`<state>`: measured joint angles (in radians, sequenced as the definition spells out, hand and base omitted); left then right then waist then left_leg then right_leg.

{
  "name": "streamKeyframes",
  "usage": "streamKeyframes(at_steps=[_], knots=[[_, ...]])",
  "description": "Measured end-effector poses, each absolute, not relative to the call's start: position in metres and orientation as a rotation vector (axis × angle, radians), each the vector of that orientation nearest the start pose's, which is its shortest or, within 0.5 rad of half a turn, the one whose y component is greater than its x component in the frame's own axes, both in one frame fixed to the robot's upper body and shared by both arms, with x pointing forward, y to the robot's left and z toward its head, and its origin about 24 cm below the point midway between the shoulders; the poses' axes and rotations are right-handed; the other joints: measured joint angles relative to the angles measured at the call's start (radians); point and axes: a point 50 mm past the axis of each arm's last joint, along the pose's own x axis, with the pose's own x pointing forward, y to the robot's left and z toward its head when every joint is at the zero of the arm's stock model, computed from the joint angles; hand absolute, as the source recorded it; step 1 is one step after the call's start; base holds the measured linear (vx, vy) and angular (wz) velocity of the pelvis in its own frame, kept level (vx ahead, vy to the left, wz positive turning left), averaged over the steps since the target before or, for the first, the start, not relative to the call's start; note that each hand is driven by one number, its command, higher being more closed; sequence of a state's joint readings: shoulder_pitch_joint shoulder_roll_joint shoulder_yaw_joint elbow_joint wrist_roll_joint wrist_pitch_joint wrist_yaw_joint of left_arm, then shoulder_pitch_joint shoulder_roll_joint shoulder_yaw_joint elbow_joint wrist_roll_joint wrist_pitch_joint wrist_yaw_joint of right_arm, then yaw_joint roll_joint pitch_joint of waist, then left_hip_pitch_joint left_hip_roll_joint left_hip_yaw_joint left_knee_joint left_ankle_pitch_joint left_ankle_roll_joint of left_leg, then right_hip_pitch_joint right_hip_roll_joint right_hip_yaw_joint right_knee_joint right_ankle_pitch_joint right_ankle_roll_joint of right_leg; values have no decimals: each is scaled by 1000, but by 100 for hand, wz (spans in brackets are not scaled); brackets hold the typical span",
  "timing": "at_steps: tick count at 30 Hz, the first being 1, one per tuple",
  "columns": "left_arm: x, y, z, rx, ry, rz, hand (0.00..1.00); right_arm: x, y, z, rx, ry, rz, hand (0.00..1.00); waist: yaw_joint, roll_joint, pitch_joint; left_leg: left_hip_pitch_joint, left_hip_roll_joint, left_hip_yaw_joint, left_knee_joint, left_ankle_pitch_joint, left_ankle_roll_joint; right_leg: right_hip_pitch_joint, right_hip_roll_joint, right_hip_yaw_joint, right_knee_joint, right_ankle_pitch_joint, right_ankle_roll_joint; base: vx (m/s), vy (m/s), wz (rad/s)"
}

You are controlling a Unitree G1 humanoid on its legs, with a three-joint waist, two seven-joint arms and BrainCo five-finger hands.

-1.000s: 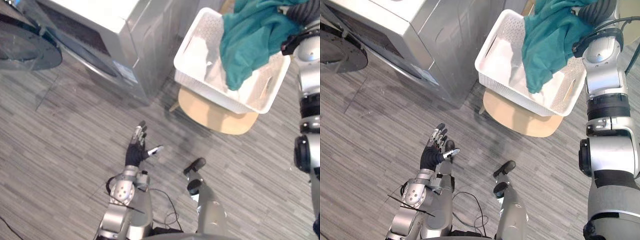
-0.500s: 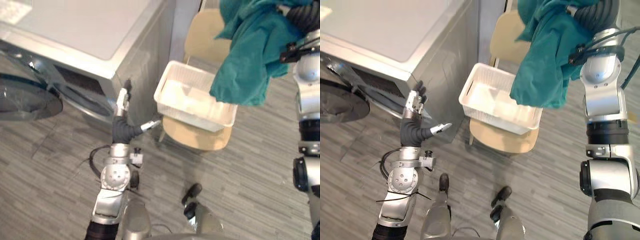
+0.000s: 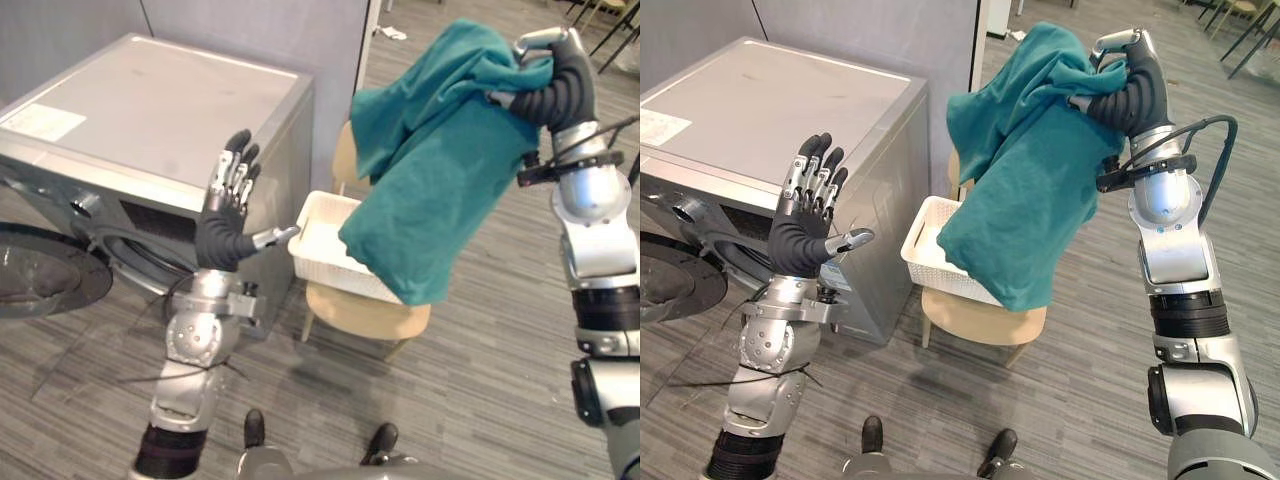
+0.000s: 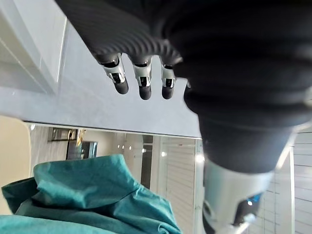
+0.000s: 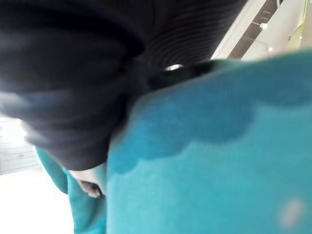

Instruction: Pick up the laundry basket with both hands and put the clothes into the washing machine.

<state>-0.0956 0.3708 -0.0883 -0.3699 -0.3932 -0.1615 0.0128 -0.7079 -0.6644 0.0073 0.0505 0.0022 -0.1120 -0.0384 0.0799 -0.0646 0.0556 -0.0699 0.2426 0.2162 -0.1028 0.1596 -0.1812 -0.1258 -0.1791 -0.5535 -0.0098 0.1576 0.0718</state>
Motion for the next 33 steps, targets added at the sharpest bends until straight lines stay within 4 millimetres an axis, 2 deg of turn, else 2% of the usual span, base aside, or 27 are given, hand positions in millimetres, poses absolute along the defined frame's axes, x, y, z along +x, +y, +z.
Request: streamKeyframes(at_steps=[4,7,9,13,15,21,26,33], knots=[[261,169,157,-33,-463,-336,0,317,-201,279,-584,-771,32,100,-14,1,-10,13,-4,8,0,-4,-3,19,4,7,-29,14,2,-3,3,-6],[270,166,155,-5,-421,-386,0,312,-192,277,-563,-795,87,100,-15,6,-22,13,-7,8,0,-5,-2,19,3,9,-34,15,1,0,0,0],[279,162,151,13,-387,-402,0,308,-176,276,-530,-824,176,100,-18,12,-46,14,-9,8,0,-4,-2,25,4,8,-46,21,1,0,0,0],[293,151,149,45,-355,-435,0,305,-154,275,-483,-854,266,100,-18,12,-51,14,-13,8,0,-2,2,26,1,10,-49,30,-1,0,0,0],[300,143,148,67,-344,-456,0,304,-136,276,-470,-871,338,100,-23,12,-51,13,-14,8,0,-3,0,26,1,12,-54,33,-4,-1,-2,-2],[312,121,149,48,-332,-493,0,296,-101,295,-418,-962,464,100,-40,12,-51,12,-15,10,0,-3,0,25,2,15,-60,35,-4,0,0,0],[323,103,153,61,-334,-509,0,294,-83,292,-421,-961,554,100,-39,12,-52,12,-15,19,0,-1,3,19,2,23,-60,35,-5,11,-3,-3],[332,92,144,35,-275,-494,0,292,-71,289,-439,-955,603,100,-42,13,-52,12,-16,23,0,-1,3,15,2,29,-60,36,-6,11,-2,-2]])
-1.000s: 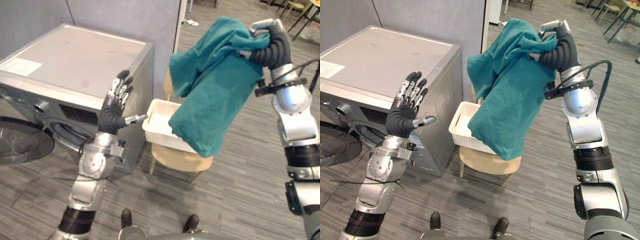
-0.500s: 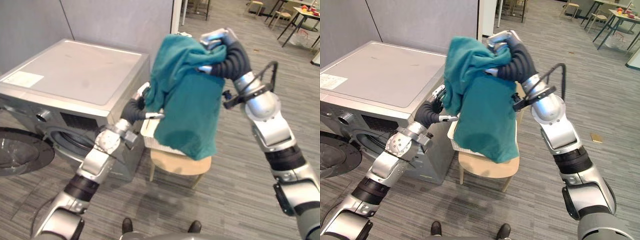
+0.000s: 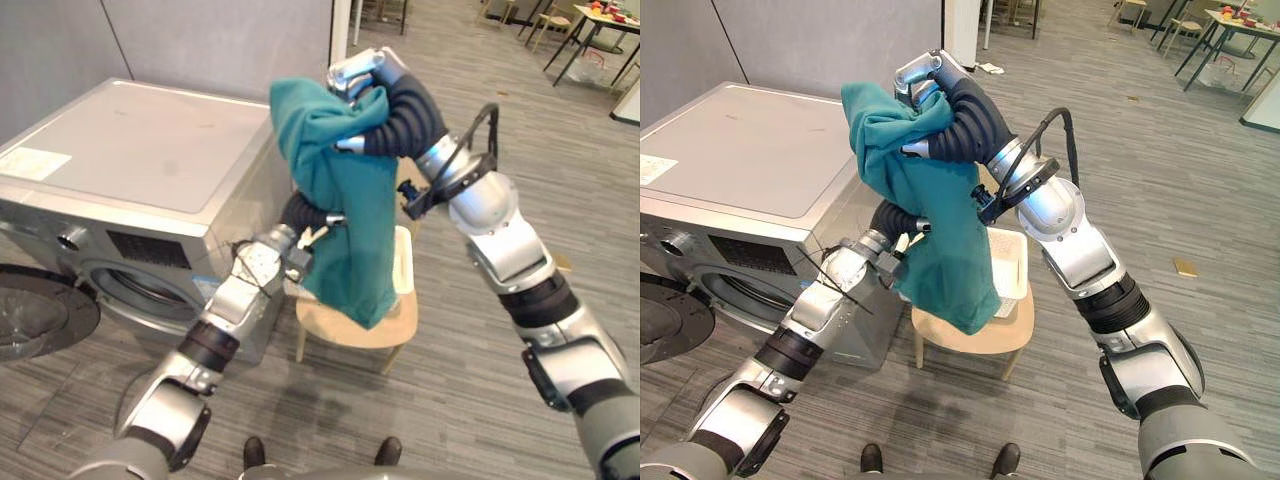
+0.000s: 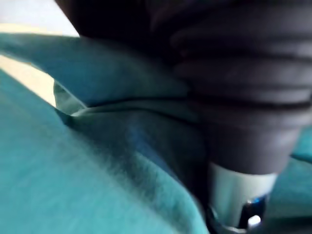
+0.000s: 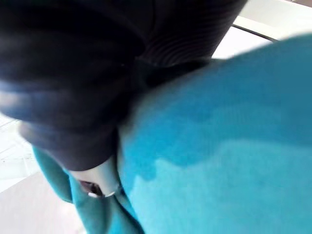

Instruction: Pick up the laundry basket with both hands and put the clothes into the washing machine.

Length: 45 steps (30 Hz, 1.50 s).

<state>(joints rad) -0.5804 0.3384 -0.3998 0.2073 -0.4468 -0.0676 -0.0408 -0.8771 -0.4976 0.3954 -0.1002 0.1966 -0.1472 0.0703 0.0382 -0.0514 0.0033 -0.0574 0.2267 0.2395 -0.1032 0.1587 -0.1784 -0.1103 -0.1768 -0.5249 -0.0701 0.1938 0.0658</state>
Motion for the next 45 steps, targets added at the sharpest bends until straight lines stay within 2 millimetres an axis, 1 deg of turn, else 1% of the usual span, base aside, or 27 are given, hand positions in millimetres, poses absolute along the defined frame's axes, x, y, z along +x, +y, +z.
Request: streamKeyframes(at_steps=[3,4,8,16,17,20,23,27,30,32,35,36,37,39,40,41,42,43,44,45], knots=[[337,86,143,27,-253,-497,0,293,-66,286,-441,-940,625,100,0,1,-1,0,0,0,0,0,0,0,0,0,0,0,0,0,0,0],[337,85,144,23,-254,-493,100,293,-63,285,-435,-938,637,100,-1,2,-1,0,0,0,0,0,0,0,0,0,0,0,0,0,0,0],[337,80,143,-2,-256,-476,100,293,-56,284,-457,-936,669,100,-1,9,-6,0,0,0,0,0,0,-1,0,1,0,0,0,0,0,0],[337,75,142,-32,-261,-468,100,296,-57,283,-464,-925,658,100,0,11,-6,0,0,0,0,0,0,-1,-1,1,0,0,0,0,0,0],[336,75,142,-35,-263,-465,100,296,-57,283,-465,-925,658,0,0,11,-6,0,0,0,0,0,0,-2,-1,1,0,0,0,0,0,0],[336,77,141,-37,-268,-420,100,297,-57,283,-476,-927,646,0,0,11,-6,0,0,4,0,0,0,-4,-1,3,0,0,0,0,0,0],[334,82,135,-46,-264,-362,100,298,-57,283,-471,-929,637,0,0,12,-6,0,0,6,0,-1,0,-6,-1,4,0,0,0,0,0,0],[330,87,129,-53,-257,-303,100,304,-64,282,-432,-910,579,0,1,14,-5,0,-1,7,0,-4,-3,-6,-1,4,0,0,0,0,0,0],[331,91,127,-78,-253,-259,100,305,-66,280,-430,-904,568,0,0,14,-5,0,-1,8,0,-5,-4,-6,-1,4,0,0,0,0,0,0],[329,95,127,-106,-255,-220,100,307,-70,276,-414,-892,541,0,-1,14,-5,0,-1,8,0,-6,-4,-7,-1,4,0,0,0,0,0,0],[325,102,128,-107,-278,-177,100,310,-85,276,-379,-882,460,0,0,15,-5,0,-1,9,0,-7,-4,-7,-1,4,0,0,0,0,0,0],[323,113,130,-120,-293,-138,100,312,-97,278,-360,-884,409,0,-1,15,-5,1,-1,10,0,-7,-4,-7,0,4,0,0,0,0,0,0],[322,120,131,-128,-300,-112,100,313,-105,279,-348,-884,376,0,-2,15,-5,1,-1,11,0,-7,-4,-7,0,5,0,0,0,0,0,0],[317,148,134,-145,-327,-11,100,315,-136,278,-298,-874,227,0,-5,19,-7,3,-1,12,0,-7,-4,-6,0,6,0,0,0,0,0,0],[311,166,134,-148,-343,59,100,314,-157,274,-274,-858,139,0,-6,23,-10,4,-1,13,0,-9,-2,-5,0,7,-1,0,0,0,0,0],[300,187,134,-147,-363,136,100,312,-182,264,-260,-825,24,0,-7,32,-16,10,-1,13,0,-13,-3,1,0,7,-4,0,0,0,0,0],[295,194,134,-143,-373,165,100,311,-191,260,-259,-811,-16,0,-6,34,-17,15,-2,13,0,-15,-3,3,0,8,-4,-1,0,0,0,-6],[286,206,134,-137,-386,212,100,309,-206,253,-263,-784,-86,0,-5,40,-21,20,-2,15,0,-20,-6,6,0,10,-5,-1,1,10,1,-5],[280,214,133,-133,-394,244,100,306,-217,247,-264,-763,-133,0,-6,45,-24,22,-2,15,0,-24,-9,9,0,10,-7,-2,2,0,0,0],[267,229,131,-113,-401,309,100,300,-240,235,-274,-715,-229,0,-6,53,-30,25,-2,15,0,-27,-9,16,1,10,-12,-2,2,50,4,2]])
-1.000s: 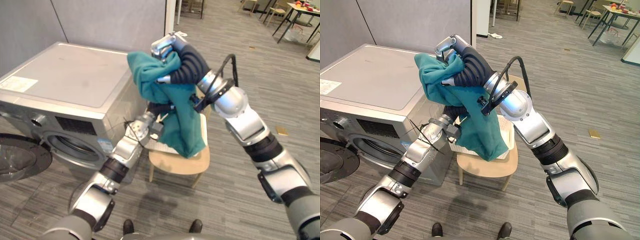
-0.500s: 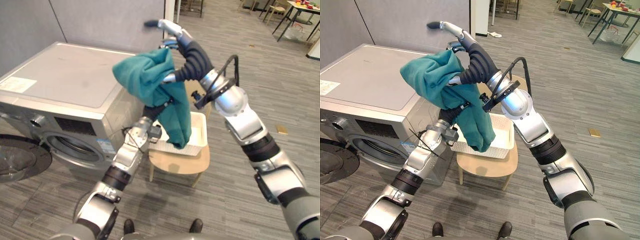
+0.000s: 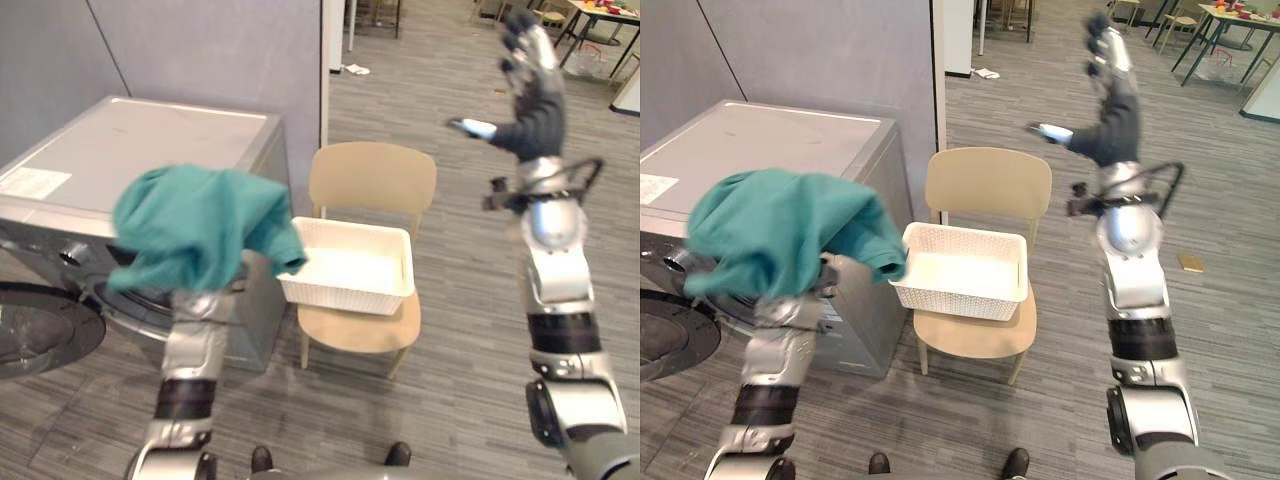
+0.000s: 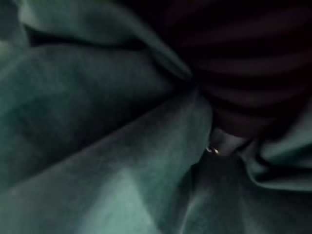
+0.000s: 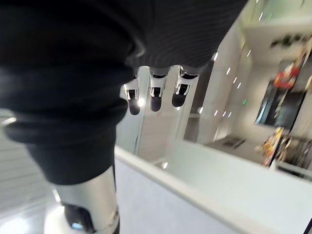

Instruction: Pick up the laundry basket with both hands and put the clothes into the washing machine.

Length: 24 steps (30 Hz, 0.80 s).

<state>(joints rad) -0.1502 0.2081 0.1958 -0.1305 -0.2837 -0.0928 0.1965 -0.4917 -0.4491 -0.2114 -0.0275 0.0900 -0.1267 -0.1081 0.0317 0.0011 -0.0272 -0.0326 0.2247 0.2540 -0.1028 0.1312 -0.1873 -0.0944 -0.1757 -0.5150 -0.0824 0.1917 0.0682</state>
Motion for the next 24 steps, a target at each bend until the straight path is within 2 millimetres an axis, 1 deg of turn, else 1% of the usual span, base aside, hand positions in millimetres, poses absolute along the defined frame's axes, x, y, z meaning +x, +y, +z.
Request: streamKeyframes(at_steps=[1,2,4,5,7,8,10,11,13,15,16,18,19,21,22,23,24], knots=[[254,244,129,-72,-407,377,100,290,-263,223,-299,-665,-334,0,1,7,-6,4,0,0,0,-4,-1,7,3,0,-10,1,1,50,2,1],[247,252,129,-50,-408,410,100,285,-275,218,-306,-639,-385,0,1,11,-8,5,0,0,0,-6,-1,10,3,0,-12,1,2,55,0,1],[218,275,125,57,-394,527,100,258,-318,197,-357,-533,-582,0,0,26,-21,15,1,-1,0,-14,-2,23,5,0,-16,-2,7,69,2,2],[212,280,124,78,-386,548,100,252,-327,193,-373,-508,-625,0,0,29,-24,18,1,-1,1,-17,-2,25,5,0,-16,-3,8,79,7,1],[189,291,119,127,-361,626,100,227,-353,178,-426,-416,-749,0,-3,39,-32,29,1,1,5,-23,-3,36,5,2,-16,-8,14,60,7,-1],[184,293,117,125,-355,644,100,221,-358,173,-445,-390,-770,0,-5,40,-36,30,1,0,5,-25,-2,37,5,2,-16,-10,17,40,6,1],[160,296,107,109,-324,729,100,198,-373,150,-485,-259,-850,0,-13,39,-49,30,2,0,5,-34,1,37,6,2,-16,-13,19,37,4,0],[154,297,105,104,-313,749,100,191,-376,142,-487,-223,-873,0,-15,39,-49,30,2,0,5,-34,1,37,6,2,-16,-14,20,0,0,0],[135,297,93,89,-261,799,100,167,-383,112,-496,-69,-941,0,-17,37,-50,30,2,0,6,-36,2,37,5,3,-16,-14,21,0,0,0],[127,294,87,75,-229,818,100,155,-383,94,-494,20,-960,0,-19,37,-50,30,2,0,6,-36,3,37,5,3,-16,-15,21,0,0,0],[122,292,84,65,-214,830,100,150,-382,81,-485,76,-962,0,-21,37,-49,30,3,0,6,-36,3,37,5,3,-16,-15,21,0,0,0],[114,289,78,69,-175,811,100,135,-374,49,-430,217,-951,0,-22,36,-47,26,3,-2,5,-36,3,35,6,0,-16,-15,22,0,0,0],[112,289,76,69,-163,808,100,132,-371,42,-413,243,-944,0,-22,35,-45,24,3,-3,5,-36,3,34,6,0,-16,-15,22,0,0,0],[103,288,70,46,-128,801,100,124,-362,11,-327,353,-937,0,-25,33,-42,10,3,-5,4,-36,3,30,5,0,-19,-18,26,-12,1,2],[101,287,67,28,-118,805,100,119,-358,-5,-279,409,-935,0,-21,33,-41,5,3,-7,1,-36,3,26,6,-1,-19,-19,28,0,0,0],[100,287,67,25,-116,806,100,117,-357,-8,-269,421,-933,0,-20,33,-41,4,3,-7,1,-36,3,25,6,-1,-19,-19,28,0,0,0],[99,287,64,9,-110,806,100,114,-351,-20,-224,459,-921,0,-17,34,-38,2,3,-7,1,-36,3,24,7,-2,-18,-19,28,10,0,3]])
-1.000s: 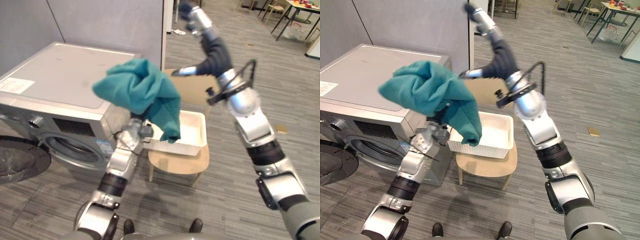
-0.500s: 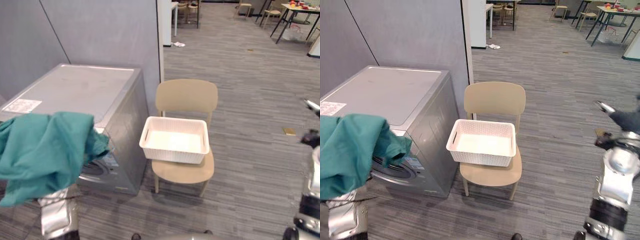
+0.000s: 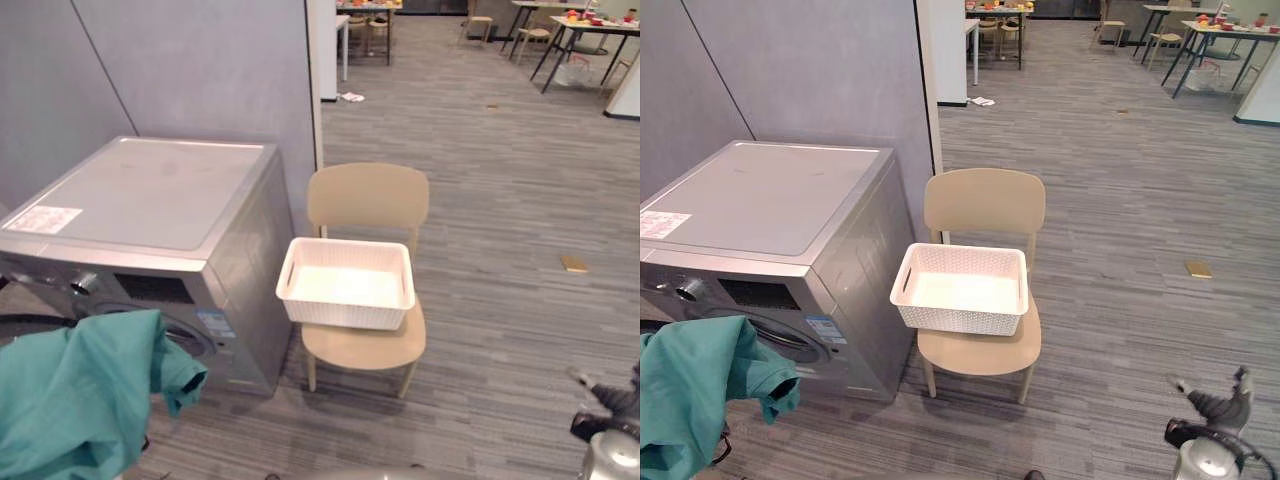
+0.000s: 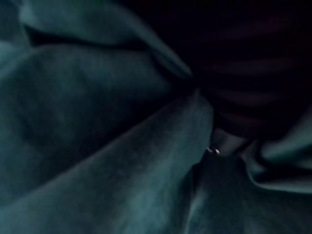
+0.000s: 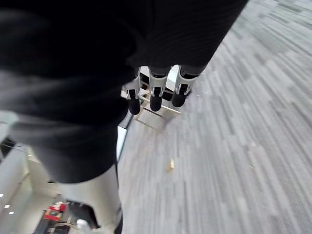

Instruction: Pick up the laundry basket with both hands and put the clothes into the washing machine.

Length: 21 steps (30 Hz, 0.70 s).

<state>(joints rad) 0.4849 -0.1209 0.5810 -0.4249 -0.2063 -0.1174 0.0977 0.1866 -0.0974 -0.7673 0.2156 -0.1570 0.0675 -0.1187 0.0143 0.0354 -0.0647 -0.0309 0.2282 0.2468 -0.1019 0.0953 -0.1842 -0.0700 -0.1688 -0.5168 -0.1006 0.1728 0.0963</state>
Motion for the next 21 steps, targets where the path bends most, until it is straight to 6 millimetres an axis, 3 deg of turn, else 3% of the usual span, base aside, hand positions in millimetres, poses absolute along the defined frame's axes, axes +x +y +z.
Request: streamKeyframes(at_steps=[3,6,8,9,10,11,12,13,14,16,17,19,20,21], knots=[[99,284,51,-57,-67,789,100,118,-323,-39,-105,485,-838,0,1,3,4,4,2,0,5,0,0,7,1,-5,2,0,0,33,-1,4],[105,275,37,-137,-26,756,100,135,-286,-53,-13,485,-686,0,1,-6,27,8,5,-1,5,0,0,16,3,-17,2,-1,1,21,-4,6],[109,269,28,-189,-1,733,100,145,-262,-64,47,496,-572,0,2,-11,46,-2,15,-11,5,0,0,15,13,-23,2,-19,25,9,-21,13],[111,265,23,-209,19,721,100,151,-244,-75,68,538,-491,0,2,1,60,-12,24,-28,5,0,0,15,23,-29,2,-27,35,19,-37,30],[112,262,17,-244,35,715,100,157,-226,-88,80,593,-401,0,3,-19,74,-28,33,-47,8,0,0,15,33,-32,2,-27,36,20,-36,37],[113,260,14,-260,46,711,100,159,-217,-93,81,620,-356,0,6,-13,88,-43,38,-62,18,0,1,13,40,-37,3,-28,35,13,-46,49],[114,257,7,-281,72,703,100,165,-201,-101,76,660,-263,0,13,-30,103,-72,47,-98,39,1,1,16,49,-59,3,-30,32,12,-37,45],[114,256,3,-287,91,701,100,166,-196,-104,73,676,-228,0,22,-20,115,-88,50,-115,49,1,1,16,50,-74,3,-33,26,25,-44,76],[115,253,-3,-299,119,692,100,168,-190,-107,54,697,-175,0,30,-22,126,-125,50,-151,71,9,22,19,51,-120,20,-43,11,53,-15,109],[117,251,-6,-309,134,691,100,168,-189,-111,11,724,-113,0,29,-10,153,-185,34,-150,88,6,187,20,24,-216,63,-80,-6,73,1,151],[121,251,-5,-315,126,690,100,165,-191,-115,-9,746,-102,0,29,-13,159,-206,36,-63,91,-24,376,19,14,-254,87,-103,-23,73,8,170],[128,251,-3,-319,110,676,100,167,-199,-118,-55,777,-84,0,36,-4,194,-230,93,133,166,-78,441,57,10,-324,100,-106,-37,84,38,156],[127,251,-5,-315,118,677,100,172,-199,-118,-68,774,-78,0,43,0,203,-248,116,179,243,-80,438,72,2,-339,111,-114,-39,131,91,80],[124,246,-11,-326,154,664,100,178,-208,-113,-106,758,-82,0,62,23,213,-257,128,257,391,-24,385,88,-12,-352,150,-133,-29,173,204,106]])
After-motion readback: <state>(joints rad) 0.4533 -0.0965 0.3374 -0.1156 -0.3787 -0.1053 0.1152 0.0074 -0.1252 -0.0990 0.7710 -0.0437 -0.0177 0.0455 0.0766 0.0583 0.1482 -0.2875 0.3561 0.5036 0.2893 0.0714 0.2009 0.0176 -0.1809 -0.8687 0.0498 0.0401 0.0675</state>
